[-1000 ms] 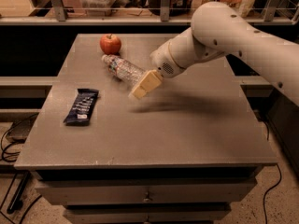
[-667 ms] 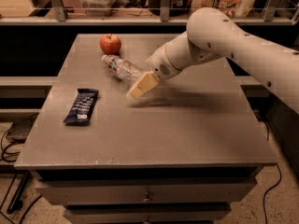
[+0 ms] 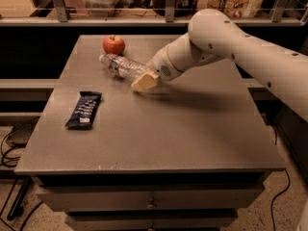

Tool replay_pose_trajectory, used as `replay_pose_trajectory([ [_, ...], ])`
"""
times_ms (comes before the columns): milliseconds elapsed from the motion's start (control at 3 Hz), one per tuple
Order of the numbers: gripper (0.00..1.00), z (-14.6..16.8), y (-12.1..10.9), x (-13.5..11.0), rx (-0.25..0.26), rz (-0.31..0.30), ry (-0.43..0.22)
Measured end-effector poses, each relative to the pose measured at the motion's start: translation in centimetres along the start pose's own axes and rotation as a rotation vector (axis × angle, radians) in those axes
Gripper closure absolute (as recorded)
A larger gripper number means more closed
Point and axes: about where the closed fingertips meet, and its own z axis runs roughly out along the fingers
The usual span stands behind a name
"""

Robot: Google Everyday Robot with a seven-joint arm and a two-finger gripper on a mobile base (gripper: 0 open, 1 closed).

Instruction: Pick water bottle

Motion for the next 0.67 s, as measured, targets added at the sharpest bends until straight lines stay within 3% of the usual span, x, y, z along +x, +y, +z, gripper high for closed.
replay_pose_trajectory([
  [333,0.87,-1.4,-0.6,-1.0,0.031,-0.024,-0.005],
  [667,1.00,-3.9,-1.1,-3.1,0.048,-0.069,-0.016],
])
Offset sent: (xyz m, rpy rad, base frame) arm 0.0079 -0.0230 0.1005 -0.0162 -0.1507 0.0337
